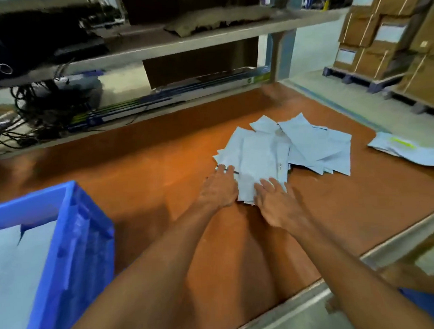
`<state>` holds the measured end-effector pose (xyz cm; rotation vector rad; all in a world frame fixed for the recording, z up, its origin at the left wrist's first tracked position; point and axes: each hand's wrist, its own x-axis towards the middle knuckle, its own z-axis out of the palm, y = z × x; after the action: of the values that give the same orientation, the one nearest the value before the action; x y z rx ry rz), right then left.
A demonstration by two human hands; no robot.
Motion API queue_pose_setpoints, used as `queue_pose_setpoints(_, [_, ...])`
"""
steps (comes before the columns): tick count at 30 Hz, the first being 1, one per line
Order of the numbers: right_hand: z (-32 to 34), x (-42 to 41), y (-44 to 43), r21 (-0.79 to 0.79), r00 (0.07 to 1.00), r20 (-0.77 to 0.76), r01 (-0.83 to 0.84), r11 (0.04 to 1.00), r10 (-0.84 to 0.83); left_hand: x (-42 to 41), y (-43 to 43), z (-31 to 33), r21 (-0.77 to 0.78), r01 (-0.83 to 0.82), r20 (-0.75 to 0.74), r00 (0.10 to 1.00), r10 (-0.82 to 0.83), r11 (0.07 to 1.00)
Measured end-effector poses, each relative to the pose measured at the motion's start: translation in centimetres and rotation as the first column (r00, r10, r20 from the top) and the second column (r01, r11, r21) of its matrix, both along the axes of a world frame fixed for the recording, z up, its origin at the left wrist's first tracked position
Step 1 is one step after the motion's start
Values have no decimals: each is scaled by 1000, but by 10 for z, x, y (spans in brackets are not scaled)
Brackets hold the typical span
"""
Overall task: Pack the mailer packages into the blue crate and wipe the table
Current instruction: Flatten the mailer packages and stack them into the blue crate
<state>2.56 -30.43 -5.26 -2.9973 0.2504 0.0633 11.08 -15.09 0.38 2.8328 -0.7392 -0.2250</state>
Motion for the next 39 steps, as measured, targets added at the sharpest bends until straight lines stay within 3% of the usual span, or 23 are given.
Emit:
queue_pose_setpoints(5, [-34,-20,-12,-87,995,105,3,996,6,65,-36,-50,152,83,35,995,-89,985])
queue_pose_setpoints(9, [-46,-45,-9,-64,981,195,7,998,6,80,-39,-67,166,11,-79,997,2,986])
queue_pose_setpoints(11, [-44,-55,-8,-64,980,198,9,998,4,71,-29,-72,147,-8,-67,998,18,989])
queue_pose_setpoints(16, [-37,-85,16,-25,979,197,-49,998,53,4,38,-84,59,-131,-65,989,135,990])
queue_pose_setpoints(21, [-37,-135,56,-18,937,313,-156,988,153,-107,111,-74,34,-228,-7,974,228,973])
queue_pose_setpoints(24, [-33,-149,68,63,925,357,-158,985,126,-158,140,-66,-32,-293,59,954,295,955])
queue_pose_setpoints(28, [-11,-102,73,101,936,348,-91,991,51,-140,129,-59,-91,-320,97,940,328,943])
queue_pose_setpoints(32, [-22,-50,85,54,990,105,-97,994,91,-116,109,-72,39,-312,53,949,310,949])
queue_pose_setpoints(39, [-61,-52,94,2,969,200,-149,989,146,-124,113,-88,58,-282,147,951,272,958])
